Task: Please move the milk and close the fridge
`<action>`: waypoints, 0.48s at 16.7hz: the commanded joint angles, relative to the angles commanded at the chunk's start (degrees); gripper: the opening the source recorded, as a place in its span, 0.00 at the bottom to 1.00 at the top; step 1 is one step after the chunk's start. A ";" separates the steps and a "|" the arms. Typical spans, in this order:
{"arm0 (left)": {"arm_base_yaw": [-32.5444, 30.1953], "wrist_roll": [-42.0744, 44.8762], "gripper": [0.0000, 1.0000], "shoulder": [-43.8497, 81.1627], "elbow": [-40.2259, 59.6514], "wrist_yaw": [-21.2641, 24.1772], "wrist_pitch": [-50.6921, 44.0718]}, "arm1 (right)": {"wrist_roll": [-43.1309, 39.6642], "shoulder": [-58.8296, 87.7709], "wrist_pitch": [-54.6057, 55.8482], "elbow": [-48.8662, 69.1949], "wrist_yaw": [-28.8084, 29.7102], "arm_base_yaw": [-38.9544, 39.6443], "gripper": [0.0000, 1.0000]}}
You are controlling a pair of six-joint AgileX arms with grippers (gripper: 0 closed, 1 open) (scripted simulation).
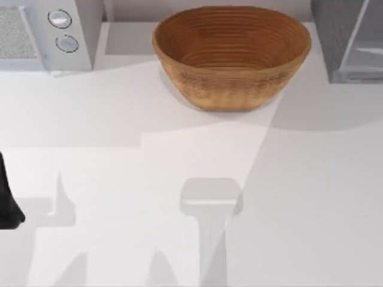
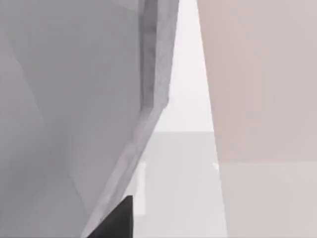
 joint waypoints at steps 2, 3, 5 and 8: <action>0.00 0.00 1.00 0.00 0.00 0.00 0.00 | 2.88 -1.01 1.86 -1.67 4.62 4.36 1.00; 0.00 0.00 1.00 0.00 0.00 0.00 0.00 | 4.22 -1.44 2.63 -2.63 6.95 7.07 1.00; 0.00 0.00 1.00 0.00 0.00 0.00 0.00 | 7.48 -2.07 3.99 -4.79 11.44 13.80 1.00; 0.00 0.00 1.00 0.00 0.00 0.00 0.00 | 13.82 -3.19 6.43 -8.55 18.24 25.21 1.00</action>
